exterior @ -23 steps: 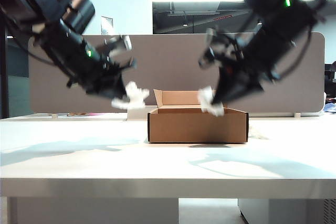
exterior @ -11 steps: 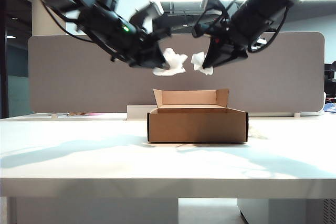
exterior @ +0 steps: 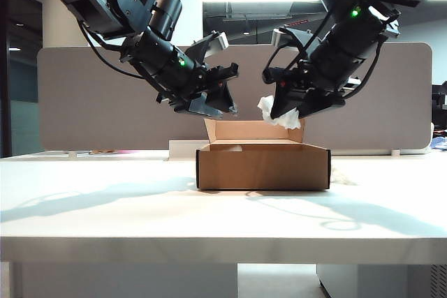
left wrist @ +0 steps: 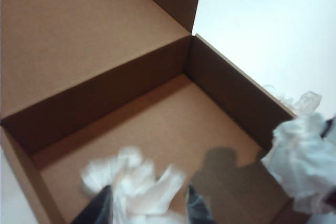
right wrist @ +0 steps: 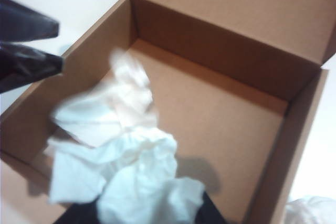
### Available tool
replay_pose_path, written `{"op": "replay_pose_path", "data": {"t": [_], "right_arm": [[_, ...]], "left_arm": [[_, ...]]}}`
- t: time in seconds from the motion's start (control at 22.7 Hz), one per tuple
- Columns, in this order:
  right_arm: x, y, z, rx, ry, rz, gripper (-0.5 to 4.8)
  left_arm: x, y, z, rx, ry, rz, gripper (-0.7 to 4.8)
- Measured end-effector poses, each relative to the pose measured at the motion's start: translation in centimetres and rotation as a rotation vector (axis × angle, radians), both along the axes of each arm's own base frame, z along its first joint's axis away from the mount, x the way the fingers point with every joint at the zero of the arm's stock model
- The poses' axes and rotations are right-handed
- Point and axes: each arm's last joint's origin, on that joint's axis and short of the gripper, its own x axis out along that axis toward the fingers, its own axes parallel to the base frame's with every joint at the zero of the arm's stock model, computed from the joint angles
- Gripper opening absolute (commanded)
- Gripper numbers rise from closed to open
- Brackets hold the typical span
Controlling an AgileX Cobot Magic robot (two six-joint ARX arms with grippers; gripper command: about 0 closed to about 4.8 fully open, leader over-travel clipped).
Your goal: Pick up all the paper balls on the table and put them in the paper box.
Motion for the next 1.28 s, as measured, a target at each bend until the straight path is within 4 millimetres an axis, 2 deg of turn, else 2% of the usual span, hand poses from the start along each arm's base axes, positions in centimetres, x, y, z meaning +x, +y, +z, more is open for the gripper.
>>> {"op": "replay_pose_path", "data": {"t": [0.04,0.13,0.18,0.22,0.49,0.71,0.93,1.15,1.28], "right_arm": [[0.0,0.0,0.0,0.000,-0.003,-0.002,2.65],[0.1,-0.3,0.1,0.002,-0.008,-0.008,3.23],[0.2,-0.4,0.1,0.003,-0.007,-0.011,3.54],[0.2,-0.4,0.1,0.003,-0.007,-0.012,3.96],[0.4,-0.9,0.1,0.007,-0.007,-0.027,4.00],[0.9,-1.8,0.4,-0.012,-0.050,-0.105,3.99],[1.3,-4.7,-0.2,-0.080,0.012,-0.240,3.99],[1.4,-8.2,-0.9,-0.109,0.106,-0.328,3.95],[1.4,-9.8,-1.1,-0.117,0.134,-0.373,3.59]], "left_arm": [[0.0,0.0,0.0,-0.001,-0.001,0.001,2.21],[0.0,0.1,0.0,0.001,-0.002,0.006,3.18],[0.0,0.1,0.0,0.001,-0.001,0.006,3.49],[0.0,0.1,0.0,0.002,-0.001,0.006,3.56],[-0.6,0.5,1.1,0.024,0.013,0.033,3.54],[-1.7,2.0,4.1,0.065,-0.004,0.135,3.39],[-3.6,3.0,6.9,0.080,0.010,0.145,3.39],[-5.2,3.7,8.4,0.099,0.045,0.143,3.39],[-5.9,4.1,9.2,0.100,0.047,0.144,3.39]]}}
